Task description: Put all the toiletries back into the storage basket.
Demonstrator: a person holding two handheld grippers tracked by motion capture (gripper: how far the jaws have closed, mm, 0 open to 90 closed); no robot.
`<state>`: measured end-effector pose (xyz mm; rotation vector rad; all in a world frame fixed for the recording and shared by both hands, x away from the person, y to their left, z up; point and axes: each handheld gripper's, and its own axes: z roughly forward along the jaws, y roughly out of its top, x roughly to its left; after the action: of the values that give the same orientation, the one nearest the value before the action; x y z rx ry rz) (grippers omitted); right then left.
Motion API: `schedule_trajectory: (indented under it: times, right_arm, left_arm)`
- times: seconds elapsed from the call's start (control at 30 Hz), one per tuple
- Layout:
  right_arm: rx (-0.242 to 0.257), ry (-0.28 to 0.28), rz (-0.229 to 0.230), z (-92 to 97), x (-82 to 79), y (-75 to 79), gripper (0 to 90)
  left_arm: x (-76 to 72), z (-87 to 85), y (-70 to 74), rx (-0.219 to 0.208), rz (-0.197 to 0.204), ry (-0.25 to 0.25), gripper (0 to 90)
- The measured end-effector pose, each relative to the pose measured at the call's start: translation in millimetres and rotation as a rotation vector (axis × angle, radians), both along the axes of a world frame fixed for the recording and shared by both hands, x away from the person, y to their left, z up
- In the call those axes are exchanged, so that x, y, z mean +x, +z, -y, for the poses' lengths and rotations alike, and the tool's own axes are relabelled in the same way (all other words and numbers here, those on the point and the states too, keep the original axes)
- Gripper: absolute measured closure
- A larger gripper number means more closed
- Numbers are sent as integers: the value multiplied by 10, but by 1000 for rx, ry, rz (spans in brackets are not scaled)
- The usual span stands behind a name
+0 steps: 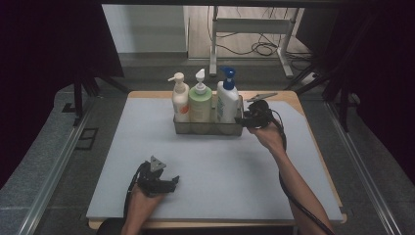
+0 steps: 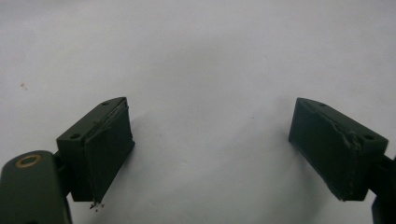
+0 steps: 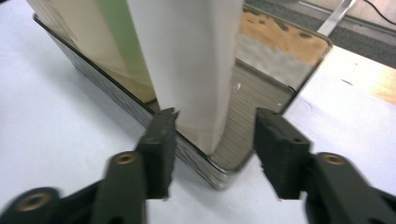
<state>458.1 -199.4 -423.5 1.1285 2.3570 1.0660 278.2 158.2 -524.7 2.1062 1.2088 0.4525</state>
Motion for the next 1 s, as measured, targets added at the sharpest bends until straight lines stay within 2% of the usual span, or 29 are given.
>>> schedule_trajectory:
  times: [0.17, 0.3, 0.7, 1.0]
  right_arm:
    - [-13, -16, 0, 57, 15, -11, 763]
    - [-17, -26, 6, 42, 50, -24, 895]
    - [-41, -77, -19, -73, 248, -116, 900]
    - [-38, -77, -40, -98, 345, -198, 899]
  left_arm:
    - [0, 0, 0, 0, 0, 0, 129]
    - [0, 0, 0, 0, 0, 0, 129]
    - [0, -2, 0, 2, 0, -1, 129]
    - [1, -2, 0, 2, 0, -1, 129]
